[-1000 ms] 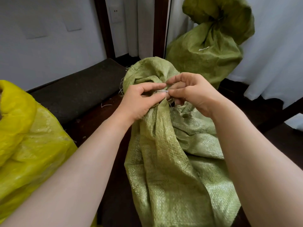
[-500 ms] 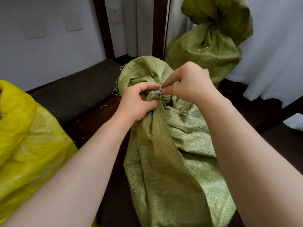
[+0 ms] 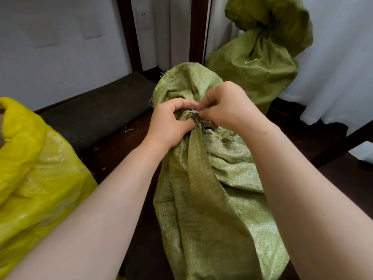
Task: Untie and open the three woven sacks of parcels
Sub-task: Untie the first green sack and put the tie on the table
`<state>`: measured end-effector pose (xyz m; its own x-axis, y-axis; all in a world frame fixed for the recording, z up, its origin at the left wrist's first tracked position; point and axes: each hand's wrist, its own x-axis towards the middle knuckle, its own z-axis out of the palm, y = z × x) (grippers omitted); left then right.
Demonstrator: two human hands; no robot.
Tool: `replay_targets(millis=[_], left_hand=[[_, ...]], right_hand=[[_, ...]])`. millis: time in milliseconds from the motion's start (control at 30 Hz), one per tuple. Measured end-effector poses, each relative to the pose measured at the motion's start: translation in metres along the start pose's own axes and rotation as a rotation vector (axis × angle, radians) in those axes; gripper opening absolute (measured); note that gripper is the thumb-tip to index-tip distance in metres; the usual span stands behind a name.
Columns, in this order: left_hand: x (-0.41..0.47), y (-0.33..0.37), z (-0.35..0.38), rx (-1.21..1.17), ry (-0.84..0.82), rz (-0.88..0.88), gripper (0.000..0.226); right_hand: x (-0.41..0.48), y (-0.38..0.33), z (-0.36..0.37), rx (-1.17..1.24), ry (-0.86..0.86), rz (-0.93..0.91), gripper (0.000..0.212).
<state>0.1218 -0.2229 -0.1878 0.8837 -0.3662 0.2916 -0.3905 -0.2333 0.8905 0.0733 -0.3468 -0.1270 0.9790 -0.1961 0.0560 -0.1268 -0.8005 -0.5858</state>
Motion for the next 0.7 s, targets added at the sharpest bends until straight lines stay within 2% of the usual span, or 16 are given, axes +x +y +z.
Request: replay_targets(millis=[100,200,433,600,700], left_hand=[[0.0,0.001,-0.001,0.023,0.021,0.017,0.038],[0.0,0.0,0.0,0.04,0.023,0.017,0.039],[0.0,0.001,-0.003,-0.04,-0.054,-0.056,0.026],[0.003,0.003,-0.011,0.084,-0.07,0.065,0.013],[0.004,0.0,-0.013,0.124,-0.065,0.06,0.018]], right_hand=[[-0.003,0.004,0.008,0.121,0.037,0.003,0.007],[0.001,0.009,0.013,0.135,0.098,-0.046,0.008],[0.002,0.019,0.018,0.063,0.162,-0.07,0.008],[0.003,0.022,0.019,0.033,0.148,-0.093,0.007],[0.004,0.022,0.022,-0.012,0.129,-0.109,0.006]])
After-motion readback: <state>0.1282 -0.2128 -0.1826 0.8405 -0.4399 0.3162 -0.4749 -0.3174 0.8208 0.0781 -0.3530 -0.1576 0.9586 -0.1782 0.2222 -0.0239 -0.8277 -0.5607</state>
